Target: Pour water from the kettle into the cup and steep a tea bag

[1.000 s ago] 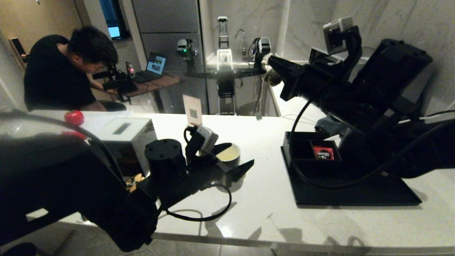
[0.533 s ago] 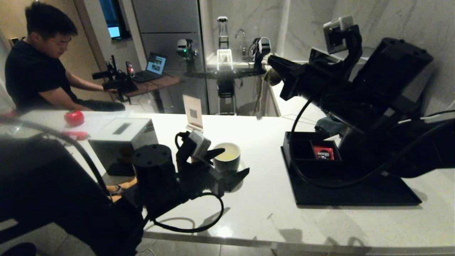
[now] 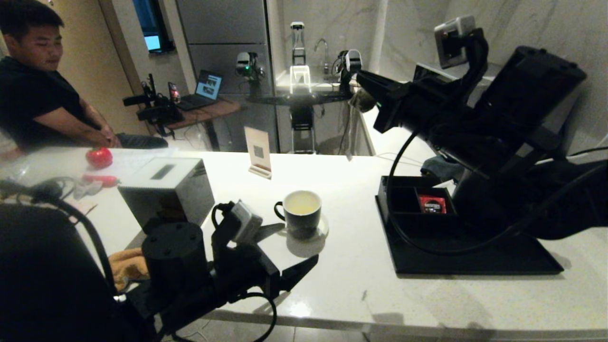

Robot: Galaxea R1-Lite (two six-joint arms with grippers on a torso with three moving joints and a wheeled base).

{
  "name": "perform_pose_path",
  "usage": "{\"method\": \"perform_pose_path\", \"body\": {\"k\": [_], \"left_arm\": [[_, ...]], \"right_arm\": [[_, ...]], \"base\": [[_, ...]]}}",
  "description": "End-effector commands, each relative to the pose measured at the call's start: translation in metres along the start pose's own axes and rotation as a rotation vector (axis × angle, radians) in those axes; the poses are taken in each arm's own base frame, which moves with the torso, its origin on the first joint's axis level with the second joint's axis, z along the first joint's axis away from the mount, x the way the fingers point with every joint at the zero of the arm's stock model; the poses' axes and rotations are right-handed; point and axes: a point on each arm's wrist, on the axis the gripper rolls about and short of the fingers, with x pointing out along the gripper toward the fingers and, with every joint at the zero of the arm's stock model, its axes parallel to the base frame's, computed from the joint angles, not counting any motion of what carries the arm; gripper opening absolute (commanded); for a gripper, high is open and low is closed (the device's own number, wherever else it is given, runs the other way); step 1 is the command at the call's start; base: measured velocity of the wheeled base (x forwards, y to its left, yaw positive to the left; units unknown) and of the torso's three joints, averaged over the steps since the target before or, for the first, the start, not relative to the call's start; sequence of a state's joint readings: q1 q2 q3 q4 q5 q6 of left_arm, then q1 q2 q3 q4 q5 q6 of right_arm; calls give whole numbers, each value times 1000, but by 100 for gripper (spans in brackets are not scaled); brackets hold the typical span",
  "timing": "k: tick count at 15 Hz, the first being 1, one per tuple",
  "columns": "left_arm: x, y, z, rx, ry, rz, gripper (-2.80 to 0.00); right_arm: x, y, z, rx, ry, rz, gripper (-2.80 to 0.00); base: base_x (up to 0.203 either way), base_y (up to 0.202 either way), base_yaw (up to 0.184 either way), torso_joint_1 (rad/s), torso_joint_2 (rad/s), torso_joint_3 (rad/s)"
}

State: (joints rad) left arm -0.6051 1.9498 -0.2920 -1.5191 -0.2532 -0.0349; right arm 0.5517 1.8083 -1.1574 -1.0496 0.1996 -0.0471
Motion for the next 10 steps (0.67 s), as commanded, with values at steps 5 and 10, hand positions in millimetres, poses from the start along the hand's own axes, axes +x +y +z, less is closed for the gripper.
{"method": "perform_pose_path", "body": {"k": [5,10], "left_arm": [[-37,-9,-15,-20,80,8,0],[-59,-14,-28,-48,165,18,0]], "right_arm": [[-2,4,5,-22,-14,12,-280],[-1,9,5,-18,-16,24,-280]], "base": [[0,0,0,0,0,0],[0,0,0,0,0,0]]}}
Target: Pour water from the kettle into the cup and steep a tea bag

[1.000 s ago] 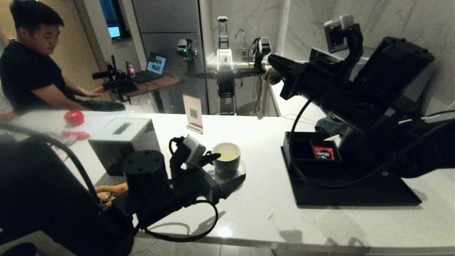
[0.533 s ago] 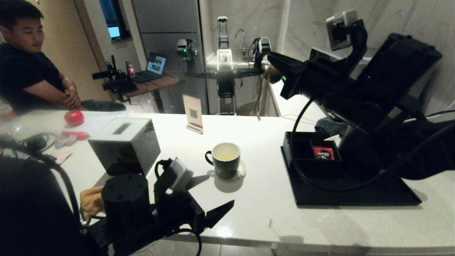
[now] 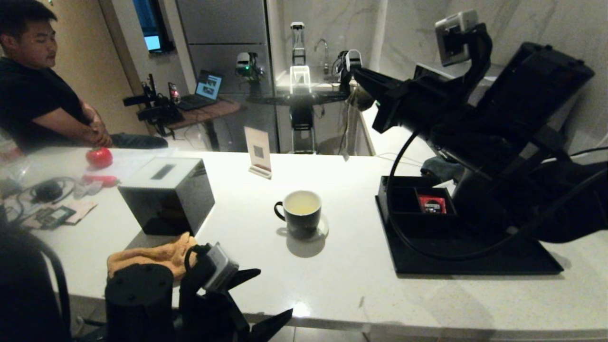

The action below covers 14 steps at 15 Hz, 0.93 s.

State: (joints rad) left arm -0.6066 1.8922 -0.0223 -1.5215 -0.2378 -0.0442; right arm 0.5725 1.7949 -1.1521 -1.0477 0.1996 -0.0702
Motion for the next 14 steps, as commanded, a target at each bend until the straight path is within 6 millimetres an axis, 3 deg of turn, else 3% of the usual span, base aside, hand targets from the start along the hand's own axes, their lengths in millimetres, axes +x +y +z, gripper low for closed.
{"method": "perform_pose_path", "body": {"k": [1,8,14], "left_arm": [[-6,-1,3,-3,-40,9,0],[-3,-5,2,-5,-39,166,0],[4,-43,-6,-140,-38,204,0]], "right_arm": [[0,2,1,-1,-8,5,-280],[1,3,0,0,-10,7,-280],[1,3,-2,0,-6,7,-280]], "base": [[0,0,0,0,0,0],[0,0,0,0,0,0],[0,0,0,0,0,0]]}}
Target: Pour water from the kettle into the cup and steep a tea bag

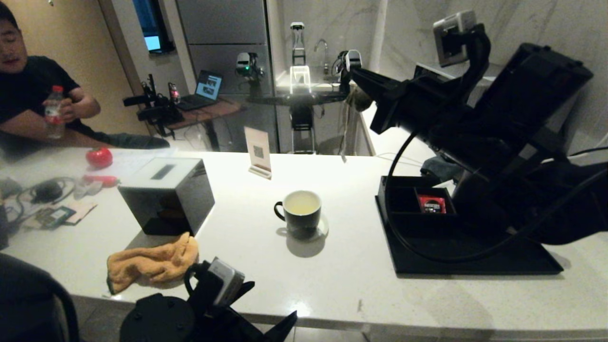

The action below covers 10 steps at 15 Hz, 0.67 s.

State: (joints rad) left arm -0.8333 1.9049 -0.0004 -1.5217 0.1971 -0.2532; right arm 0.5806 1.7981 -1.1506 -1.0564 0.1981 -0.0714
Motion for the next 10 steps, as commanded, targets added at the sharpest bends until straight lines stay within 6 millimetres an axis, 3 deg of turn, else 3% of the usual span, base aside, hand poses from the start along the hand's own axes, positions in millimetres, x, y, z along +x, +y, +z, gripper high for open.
{"method": "perform_pose_path", "body": {"k": [1,10], "left_arm": [[-1,-6,3,-23,-44,-20,0],[-12,5,22,-47,-152,40,0]], "right_arm": [[0,0,-1,-1,-2,2,-280],[1,1,-3,-1,-1,3,-280]], "base": [[0,0,0,0,0,0],[0,0,0,0,0,0]]}}
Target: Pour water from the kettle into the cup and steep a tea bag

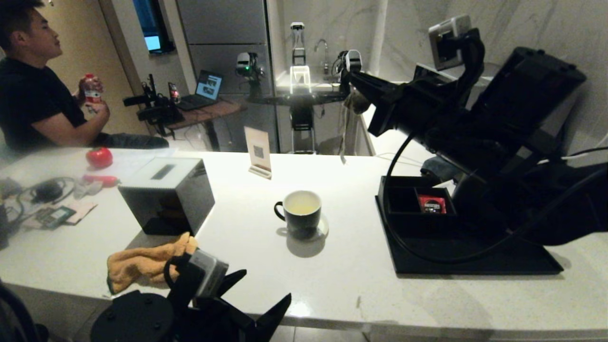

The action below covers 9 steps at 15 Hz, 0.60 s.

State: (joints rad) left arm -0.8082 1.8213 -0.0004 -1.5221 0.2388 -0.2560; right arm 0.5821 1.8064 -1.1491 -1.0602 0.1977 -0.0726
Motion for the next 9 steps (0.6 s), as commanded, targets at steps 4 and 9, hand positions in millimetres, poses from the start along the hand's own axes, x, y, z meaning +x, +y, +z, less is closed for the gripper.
{"method": "perform_pose_path", "body": {"k": [4,9], "left_arm": [[-2,3,8,-17,-66,22,0],[0,-12,-6,-72,-63,155,0]], "right_arm": [[0,1,2,-4,-10,3,-280],[0,3,0,-2,-6,8,-280]], "base": [[0,0,0,0,0,0],[0,0,0,6,0,1]]}}
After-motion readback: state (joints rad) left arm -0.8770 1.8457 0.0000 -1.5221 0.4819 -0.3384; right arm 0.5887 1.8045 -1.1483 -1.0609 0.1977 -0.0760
